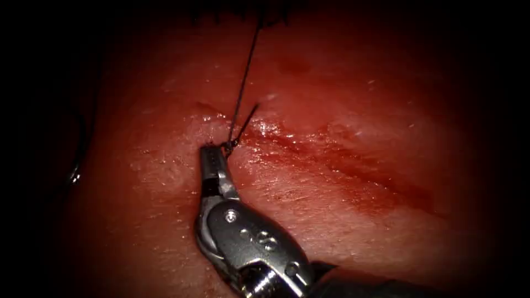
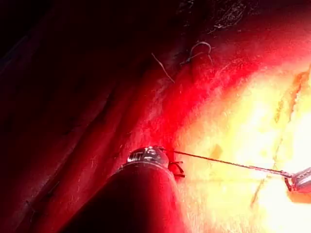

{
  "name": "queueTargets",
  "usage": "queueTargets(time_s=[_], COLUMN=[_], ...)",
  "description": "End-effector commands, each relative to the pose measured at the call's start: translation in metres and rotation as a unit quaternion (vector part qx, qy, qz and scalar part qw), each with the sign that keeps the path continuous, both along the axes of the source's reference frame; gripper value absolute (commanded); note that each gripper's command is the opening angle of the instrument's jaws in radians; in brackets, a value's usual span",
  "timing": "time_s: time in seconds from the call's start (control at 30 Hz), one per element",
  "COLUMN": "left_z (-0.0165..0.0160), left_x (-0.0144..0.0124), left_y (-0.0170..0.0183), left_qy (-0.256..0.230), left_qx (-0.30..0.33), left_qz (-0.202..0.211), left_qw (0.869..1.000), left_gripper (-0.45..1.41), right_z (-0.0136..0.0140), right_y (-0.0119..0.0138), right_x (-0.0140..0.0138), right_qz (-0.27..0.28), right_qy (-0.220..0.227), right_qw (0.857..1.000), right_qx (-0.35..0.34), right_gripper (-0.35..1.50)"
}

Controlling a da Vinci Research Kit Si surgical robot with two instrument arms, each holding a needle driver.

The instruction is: Wound Closure

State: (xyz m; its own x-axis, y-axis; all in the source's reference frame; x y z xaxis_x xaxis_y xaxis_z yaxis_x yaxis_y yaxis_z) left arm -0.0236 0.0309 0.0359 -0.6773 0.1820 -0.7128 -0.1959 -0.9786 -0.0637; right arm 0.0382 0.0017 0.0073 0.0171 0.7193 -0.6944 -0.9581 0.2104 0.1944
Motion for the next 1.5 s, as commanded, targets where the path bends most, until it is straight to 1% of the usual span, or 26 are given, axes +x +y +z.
queueTargets(time_s=[0.03, 0.17, 0.2, 0.47, 0.57, 0.73, 0.9, 0.93, 1.13, 1.37, 1.5], left_z=[0.0004, 0.0002, 0.0001, -0.0009, -0.0009, -0.0005, -0.0003, -0.0002, -0.0001, 0.0001, 0.0002], left_x=[-0.0006, -0.0008, -0.0009, -0.0008, -0.0011, -0.0019, -0.0022, -0.0023, -0.0026, -0.0033, -0.0036], left_y=[0.0005, 0.0011, 0.0013, 0.0033, 0.0038, 0.0044, 0.0051, 0.0053, 0.006, 0.0063, 0.0063], left_qy=[-0.003, -0.007, -0.007, -0.01, -0.004, 0.006, 0.006, 0.006, 0.011, 0.016, 0.019], left_qx=[-0.001, -0.004, -0.005, -0.031, -0.041, -0.065, -0.082, -0.087, -0.111, -0.12, -0.123], left_qz=[-0.002, -0.007, -0.009, -0.023, -0.022, -0.024, -0.03, -0.029, -0.024, -0.03, -0.03], left_qw=[1.0, 1.0, 1.0, 0.999, 0.999, 0.998, 0.996, 0.996, 0.993, 0.992, 0.992], left_gripper=[-0.45, -0.45, -0.45, -0.45, -0.45, -0.45, -0.45, -0.45, -0.45, -0.45, -0.45], right_z=[0.0004, 0.0001, 0.0001, 0.0008, 0.0012, 0.002, 0.0025, 0.0026, 0.0028, 0.0027, 0.0023], right_y=[0.0002, 0.0021, 0.0025, 0.003, 0.0027, 0.0018, 0.0013, 0.0012, 0.0011, -0.0004, -0.0008], right_x=[0.0002, -0.0006, -0.0007, -0.0003, 0.0002, 0.0012, 0.0016, 0.0016, 0.0015, 0.002, 0.0019], right_qz=[-0.005, -0.031, -0.041, -0.101, -0.114, -0.139, -0.163, -0.166, -0.168, -0.17, -0.171], right_qy=[-0.002, -0.004, 0.005, 0.017, 0.026, 0.029, 0.028, 0.035, 0.045, 0.053, 0.057], right_qw=[1.0, 0.999, 0.998, 0.992, 0.99, 0.989, 0.986, 0.985, 0.985, 0.984, 0.984], right_qx=[-0.005, -0.027, -0.036, -0.07, -0.075, -0.049, -0.023, -0.013, -0.001, 0.008, 0.011], right_gripper=[-0.35, -0.35, -0.35, -0.35, -0.35, -0.35, -0.35, -0.35, -0.35, -0.35, -0.35])
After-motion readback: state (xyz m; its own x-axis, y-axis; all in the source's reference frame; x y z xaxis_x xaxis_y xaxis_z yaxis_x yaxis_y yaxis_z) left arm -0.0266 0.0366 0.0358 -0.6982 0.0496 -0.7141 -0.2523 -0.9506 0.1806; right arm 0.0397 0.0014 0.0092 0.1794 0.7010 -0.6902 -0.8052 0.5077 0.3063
